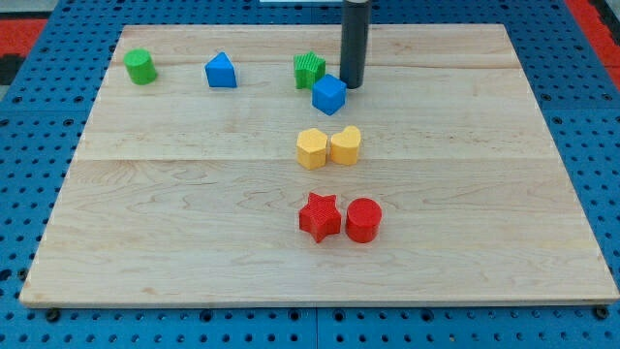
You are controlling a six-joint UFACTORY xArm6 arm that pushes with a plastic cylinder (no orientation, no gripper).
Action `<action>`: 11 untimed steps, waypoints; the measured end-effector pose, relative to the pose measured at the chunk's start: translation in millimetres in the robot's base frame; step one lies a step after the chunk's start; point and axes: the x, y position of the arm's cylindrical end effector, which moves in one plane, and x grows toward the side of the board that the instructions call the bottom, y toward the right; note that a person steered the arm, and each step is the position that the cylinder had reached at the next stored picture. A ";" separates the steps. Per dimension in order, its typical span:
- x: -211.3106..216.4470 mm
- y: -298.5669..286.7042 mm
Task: Move the blue blocks close to each other
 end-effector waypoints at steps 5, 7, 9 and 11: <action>-51.2 -141.5; -71.9 -196.4; 21.9 -146.9; -13.7 -174.3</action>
